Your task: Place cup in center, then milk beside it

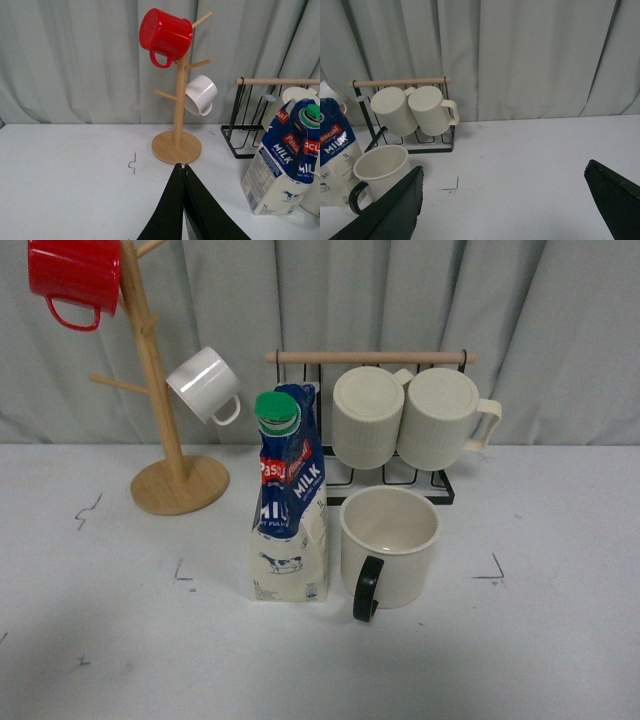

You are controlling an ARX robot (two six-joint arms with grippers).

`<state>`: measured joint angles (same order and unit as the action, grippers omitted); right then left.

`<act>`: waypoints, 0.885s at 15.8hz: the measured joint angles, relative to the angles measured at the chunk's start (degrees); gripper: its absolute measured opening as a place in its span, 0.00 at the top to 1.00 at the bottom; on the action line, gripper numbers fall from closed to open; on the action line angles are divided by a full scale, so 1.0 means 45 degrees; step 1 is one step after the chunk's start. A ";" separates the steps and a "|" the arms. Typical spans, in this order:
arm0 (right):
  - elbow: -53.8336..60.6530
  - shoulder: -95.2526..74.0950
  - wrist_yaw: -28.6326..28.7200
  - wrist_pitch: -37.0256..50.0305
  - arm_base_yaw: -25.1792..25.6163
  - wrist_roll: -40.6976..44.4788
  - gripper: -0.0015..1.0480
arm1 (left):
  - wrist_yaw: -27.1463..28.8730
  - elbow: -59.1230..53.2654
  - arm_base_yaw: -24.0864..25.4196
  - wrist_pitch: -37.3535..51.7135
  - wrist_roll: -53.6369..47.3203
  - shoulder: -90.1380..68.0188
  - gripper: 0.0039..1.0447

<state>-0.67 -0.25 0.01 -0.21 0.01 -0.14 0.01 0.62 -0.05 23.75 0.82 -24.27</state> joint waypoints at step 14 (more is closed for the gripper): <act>0.0000 0.0000 0.0000 -0.0005 0.0000 0.0000 0.06 | -0.0039 0.0010 0.0000 -0.5017 -0.0005 0.4410 0.99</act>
<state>-0.67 -0.25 0.01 -0.23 0.01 -0.14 -0.16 0.67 -0.05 1.17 0.80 -4.43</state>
